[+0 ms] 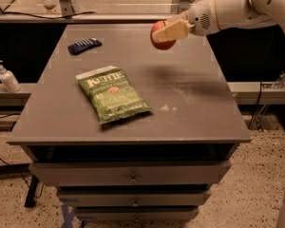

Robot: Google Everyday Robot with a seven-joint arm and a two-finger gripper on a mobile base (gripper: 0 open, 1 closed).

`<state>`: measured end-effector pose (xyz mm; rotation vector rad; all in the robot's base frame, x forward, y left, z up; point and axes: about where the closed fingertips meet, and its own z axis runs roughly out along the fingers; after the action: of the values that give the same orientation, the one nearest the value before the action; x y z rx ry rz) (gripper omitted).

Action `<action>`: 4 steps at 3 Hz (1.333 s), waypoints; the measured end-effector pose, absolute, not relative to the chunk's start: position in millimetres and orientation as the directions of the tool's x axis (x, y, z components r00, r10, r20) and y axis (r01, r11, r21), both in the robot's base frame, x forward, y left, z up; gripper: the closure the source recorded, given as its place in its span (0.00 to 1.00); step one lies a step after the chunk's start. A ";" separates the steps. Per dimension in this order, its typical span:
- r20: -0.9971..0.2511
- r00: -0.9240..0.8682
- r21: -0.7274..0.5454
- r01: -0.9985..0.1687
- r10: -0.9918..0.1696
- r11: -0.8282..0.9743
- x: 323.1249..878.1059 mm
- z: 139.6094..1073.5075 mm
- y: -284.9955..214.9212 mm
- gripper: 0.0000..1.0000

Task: Move apple near green jalapeno chip bag

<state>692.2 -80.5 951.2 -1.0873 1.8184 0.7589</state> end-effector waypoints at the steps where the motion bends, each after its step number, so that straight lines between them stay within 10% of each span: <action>1: -0.898 -0.251 0.092 -0.910 -0.362 0.403 679.8 950.3 -61.0 1.00; 4: -0.884 -0.291 0.167 -0.927 -0.366 0.334 626.7 900.4 -37.6 1.00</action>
Offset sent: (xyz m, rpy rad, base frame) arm -0.0574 0.0484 -0.0237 0.0577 0.0825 0.0873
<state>626.7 -37.6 900.4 -1.1447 1.8255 0.9169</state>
